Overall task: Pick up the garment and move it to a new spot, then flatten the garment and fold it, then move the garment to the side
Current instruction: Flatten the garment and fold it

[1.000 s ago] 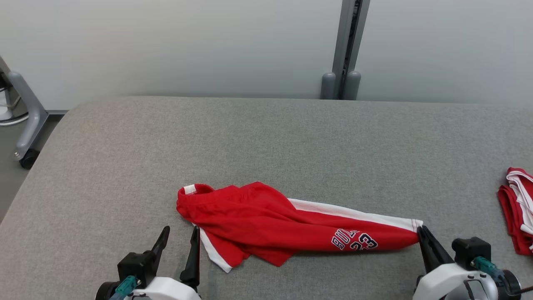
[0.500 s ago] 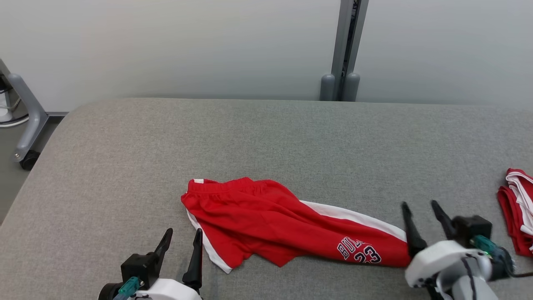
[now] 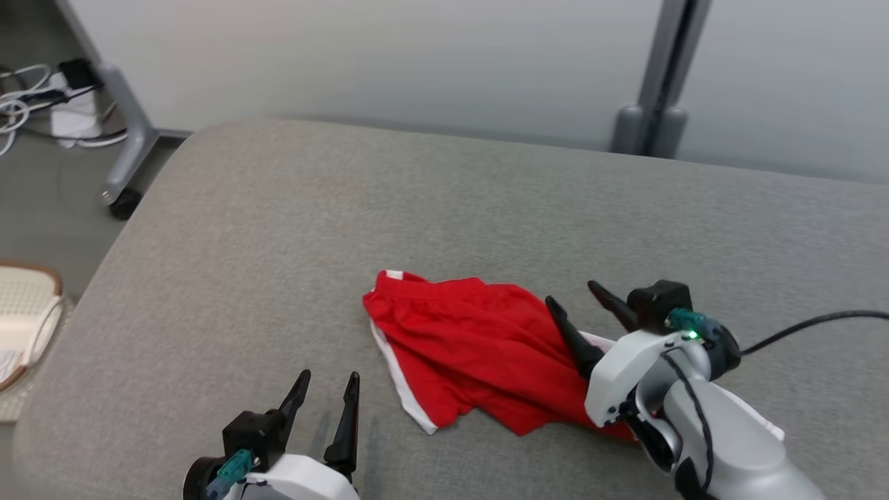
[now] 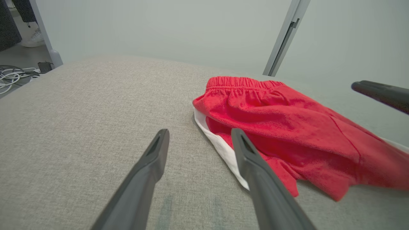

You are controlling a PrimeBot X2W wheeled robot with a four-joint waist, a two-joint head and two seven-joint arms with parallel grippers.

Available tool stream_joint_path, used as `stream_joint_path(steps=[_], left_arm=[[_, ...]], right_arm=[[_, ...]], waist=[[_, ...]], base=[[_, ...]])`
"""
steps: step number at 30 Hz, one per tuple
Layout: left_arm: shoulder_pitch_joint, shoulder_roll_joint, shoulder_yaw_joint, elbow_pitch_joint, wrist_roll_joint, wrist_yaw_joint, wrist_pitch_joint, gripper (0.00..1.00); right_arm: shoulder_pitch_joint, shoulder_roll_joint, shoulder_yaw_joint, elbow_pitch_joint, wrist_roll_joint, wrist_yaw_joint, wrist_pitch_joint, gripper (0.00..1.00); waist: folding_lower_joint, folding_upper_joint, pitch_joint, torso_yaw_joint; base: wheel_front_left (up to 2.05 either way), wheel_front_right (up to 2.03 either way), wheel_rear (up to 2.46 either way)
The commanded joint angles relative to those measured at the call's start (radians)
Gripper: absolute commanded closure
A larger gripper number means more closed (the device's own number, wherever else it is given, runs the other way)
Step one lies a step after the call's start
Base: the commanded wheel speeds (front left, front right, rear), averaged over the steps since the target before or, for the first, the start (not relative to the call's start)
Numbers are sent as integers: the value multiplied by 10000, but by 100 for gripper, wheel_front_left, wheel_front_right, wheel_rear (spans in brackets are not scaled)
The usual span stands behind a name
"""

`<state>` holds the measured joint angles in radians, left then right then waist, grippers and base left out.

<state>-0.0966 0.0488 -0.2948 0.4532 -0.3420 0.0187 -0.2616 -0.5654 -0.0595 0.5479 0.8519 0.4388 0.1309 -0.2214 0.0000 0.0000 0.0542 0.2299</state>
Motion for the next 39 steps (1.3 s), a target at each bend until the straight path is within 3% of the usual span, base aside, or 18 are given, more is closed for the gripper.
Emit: stream_joint_path(steps=[1,13,14,15,16,17,18,24,27,30,33,36,39], left_arm=[[-266,35,-42,-50,-81,21,-43,0],[-589,39,-435,-223,-451,149,-43,0],[-612,39,-462,-224,-482,154,-43,0],[-637,38,-489,-242,-511,166,-43,0],[-645,38,-494,-265,-520,176,-43,0],[-643,39,-487,-287,-548,185,-43,0],[-627,39,-482,-303,-556,195,-43,0],[-547,35,-363,-330,-513,225,-43,0],[-493,44,-309,-271,-439,186,-43,0],[-542,39,-291,-277,-354,112,-43,0],[-591,42,-301,-286,-320,82,-43,0],[-549,42,-307,-251,-293,69,-43,0],[-449,41,-307,-193,-293,34,-43,0]], right_arm=[[-275,-179,112,263,128,-3,26,0],[-1754,-742,1603,2438,478,-3,711,0],[-1824,-791,1691,2576,501,-3,781,6],[-1894,-811,1790,2665,557,-3,834,19],[-1914,-821,1875,2773,625,-3,901,61],[-1933,-849,1937,2842,697,-3,894,95],[-1968,-885,1940,2854,806,-5,762,100],[-2480,-1219,1445,3223,1016,-5,-172,100],[-2915,-1481,661,3414,808,-3,-433,100],[-3052,-1893,-650,2326,122,-3,-452,100],[-2491,-1875,-2087,734,-1064,-2,-444,100],[-1652,-1380,-3076,-832,-2308,-2,-439,100],[-754,-800,-3058,-1840,-3235,-2,-440,100]], waist=[[0,0,317,506],[0,0,1217,1727],[0,0,1274,1778],[0,0,1327,1820],[0,0,1371,1854],[0,0,1405,1873],[0,0,1427,1885],[0,0,1393,1709],[0,0,1271,1481],[0,0,1162,1231],[0,0,999,1045],[0,0,810,920],[0,0,643,851]], base=[[0,0,0],[0,0,0],[0,0,0],[0,0,0],[0,0,0],[0,0,0],[0,0,0],[0,0,0],[0,0,0],[0,0,0],[0,0,0],[0,0,0],[0,0,0]])
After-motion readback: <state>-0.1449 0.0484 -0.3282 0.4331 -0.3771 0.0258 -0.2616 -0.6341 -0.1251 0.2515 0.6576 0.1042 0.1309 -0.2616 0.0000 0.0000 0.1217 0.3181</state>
